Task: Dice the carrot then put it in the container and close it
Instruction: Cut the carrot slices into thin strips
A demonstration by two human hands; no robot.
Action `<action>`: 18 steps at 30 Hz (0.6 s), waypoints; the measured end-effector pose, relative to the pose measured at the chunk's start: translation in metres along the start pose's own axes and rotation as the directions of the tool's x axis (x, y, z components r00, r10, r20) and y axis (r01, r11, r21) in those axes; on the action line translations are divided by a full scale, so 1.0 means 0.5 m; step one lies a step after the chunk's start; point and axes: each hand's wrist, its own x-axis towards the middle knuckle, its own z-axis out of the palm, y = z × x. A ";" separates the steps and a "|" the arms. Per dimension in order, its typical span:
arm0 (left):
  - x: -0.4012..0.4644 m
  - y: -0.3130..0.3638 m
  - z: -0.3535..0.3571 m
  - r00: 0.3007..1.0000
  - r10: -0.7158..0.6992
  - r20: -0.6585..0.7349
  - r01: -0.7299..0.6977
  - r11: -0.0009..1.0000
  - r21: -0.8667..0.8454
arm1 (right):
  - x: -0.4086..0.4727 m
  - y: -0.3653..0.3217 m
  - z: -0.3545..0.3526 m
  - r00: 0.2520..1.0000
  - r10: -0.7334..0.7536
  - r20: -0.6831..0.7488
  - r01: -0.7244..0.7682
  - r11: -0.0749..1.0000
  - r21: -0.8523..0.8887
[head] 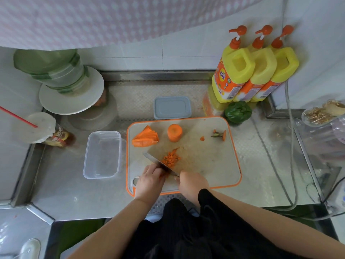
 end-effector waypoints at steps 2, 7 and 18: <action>-0.002 0.003 -0.004 0.999 0.017 -0.027 -0.017 1.000 0.001 | 0.006 0.007 -0.008 0.999 0.019 0.029 -0.020 0.999 0.047; -0.020 0.009 -0.018 0.996 0.049 -0.071 -0.049 0.999 -0.003 | -0.009 0.011 -0.022 1.000 0.010 0.015 -0.011 0.999 0.033; -0.018 0.001 -0.014 0.999 -0.012 -0.038 0.013 1.000 0.020 | -0.019 -0.010 -0.004 0.999 -0.023 0.024 0.025 0.997 -0.079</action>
